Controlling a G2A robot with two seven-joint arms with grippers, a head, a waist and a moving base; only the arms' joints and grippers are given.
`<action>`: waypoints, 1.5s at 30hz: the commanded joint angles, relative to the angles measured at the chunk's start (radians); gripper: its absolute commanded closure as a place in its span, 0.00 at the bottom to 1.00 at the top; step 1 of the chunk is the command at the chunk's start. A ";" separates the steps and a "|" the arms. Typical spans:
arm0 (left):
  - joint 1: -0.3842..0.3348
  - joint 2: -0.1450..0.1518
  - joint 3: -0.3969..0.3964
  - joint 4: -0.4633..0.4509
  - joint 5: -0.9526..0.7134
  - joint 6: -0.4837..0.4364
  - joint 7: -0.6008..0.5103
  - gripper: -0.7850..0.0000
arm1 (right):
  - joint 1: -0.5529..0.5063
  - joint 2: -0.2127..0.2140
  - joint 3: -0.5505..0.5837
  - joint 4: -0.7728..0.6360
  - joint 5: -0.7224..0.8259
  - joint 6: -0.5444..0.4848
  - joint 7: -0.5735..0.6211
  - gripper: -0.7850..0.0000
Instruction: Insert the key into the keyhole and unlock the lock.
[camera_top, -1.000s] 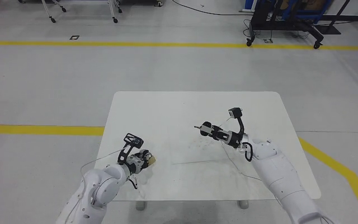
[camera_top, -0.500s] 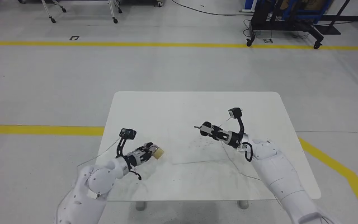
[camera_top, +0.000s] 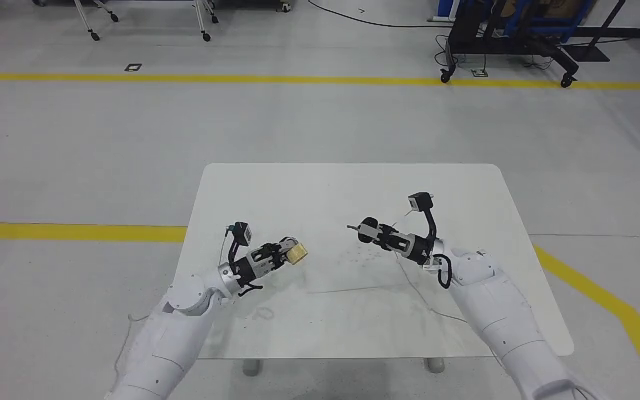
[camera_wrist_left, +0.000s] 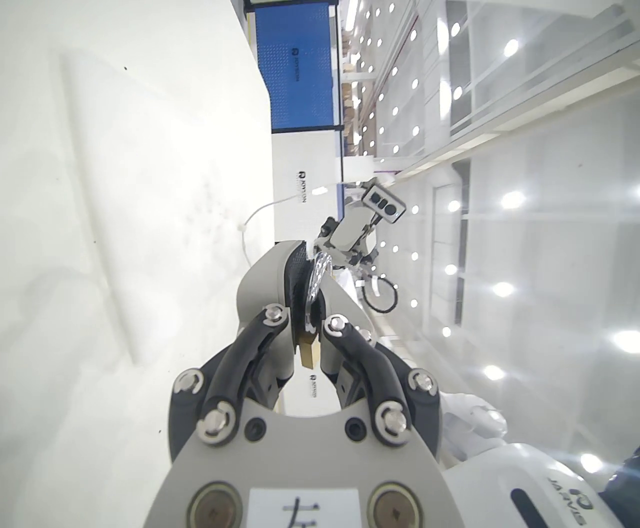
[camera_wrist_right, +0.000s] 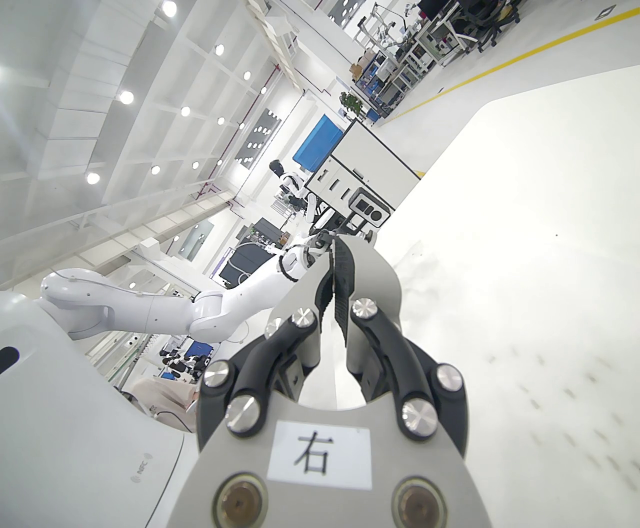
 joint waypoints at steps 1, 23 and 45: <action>-0.017 -0.008 0.019 0.036 -0.039 -0.015 -0.014 1.00 | 0.000 0.000 0.000 0.000 0.000 0.000 0.000 1.00; -0.017 -0.008 0.019 0.036 -0.039 -0.015 -0.014 1.00 | 0.000 0.000 0.000 0.000 0.000 0.000 0.000 1.00; -0.119 -0.047 0.093 0.055 -0.121 0.335 0.170 1.00 | -0.072 0.011 0.063 -0.257 0.191 0.404 -0.059 1.00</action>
